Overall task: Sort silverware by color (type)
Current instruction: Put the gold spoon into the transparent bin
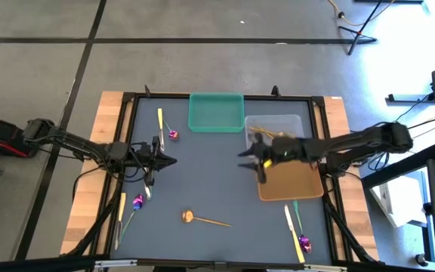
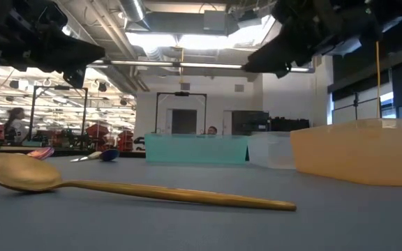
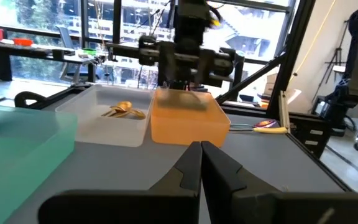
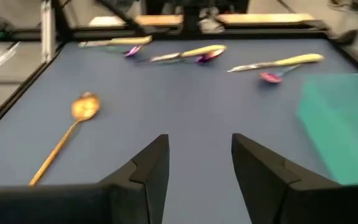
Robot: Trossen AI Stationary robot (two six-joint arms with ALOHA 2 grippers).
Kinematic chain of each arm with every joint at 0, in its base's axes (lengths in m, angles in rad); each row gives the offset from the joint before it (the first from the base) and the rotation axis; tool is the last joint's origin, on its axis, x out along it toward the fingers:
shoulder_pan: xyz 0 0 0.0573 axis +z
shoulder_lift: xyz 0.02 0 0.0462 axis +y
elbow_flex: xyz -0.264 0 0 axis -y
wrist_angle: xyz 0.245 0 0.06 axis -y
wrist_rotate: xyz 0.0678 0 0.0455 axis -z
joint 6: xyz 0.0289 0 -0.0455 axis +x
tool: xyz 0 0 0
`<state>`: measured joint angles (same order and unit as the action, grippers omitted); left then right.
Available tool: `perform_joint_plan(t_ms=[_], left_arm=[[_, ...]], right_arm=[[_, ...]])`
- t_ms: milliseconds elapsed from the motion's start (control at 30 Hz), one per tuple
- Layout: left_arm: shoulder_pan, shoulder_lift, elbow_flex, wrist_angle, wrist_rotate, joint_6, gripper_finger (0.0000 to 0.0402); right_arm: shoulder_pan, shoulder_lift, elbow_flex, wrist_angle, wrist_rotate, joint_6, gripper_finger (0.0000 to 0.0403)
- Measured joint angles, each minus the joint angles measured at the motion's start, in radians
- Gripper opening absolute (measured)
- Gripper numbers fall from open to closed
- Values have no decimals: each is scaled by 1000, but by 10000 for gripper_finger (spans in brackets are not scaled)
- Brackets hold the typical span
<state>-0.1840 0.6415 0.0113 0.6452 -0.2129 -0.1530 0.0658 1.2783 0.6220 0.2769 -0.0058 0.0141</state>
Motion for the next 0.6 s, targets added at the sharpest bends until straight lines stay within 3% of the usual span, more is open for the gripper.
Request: perform_joint_plan(t_ms=[133, 333, 467, 600], left_arm=[[0, 0, 0, 2, 25, -1, 4], [-11, 5, 0, -1, 51, -32, 4], [-73, 29, -1, 22, 42, -48, 4], [-184, 89, 26, 50, -35, -52, 2]], right_arm=[[115, 123, 7, 127, 69, 0, 161], [245, 318, 138, 140, 168, 2, 160], [290, 437, 263, 101, 171, -37, 160], [304, 535, 380, 48, 178, -73, 160]])
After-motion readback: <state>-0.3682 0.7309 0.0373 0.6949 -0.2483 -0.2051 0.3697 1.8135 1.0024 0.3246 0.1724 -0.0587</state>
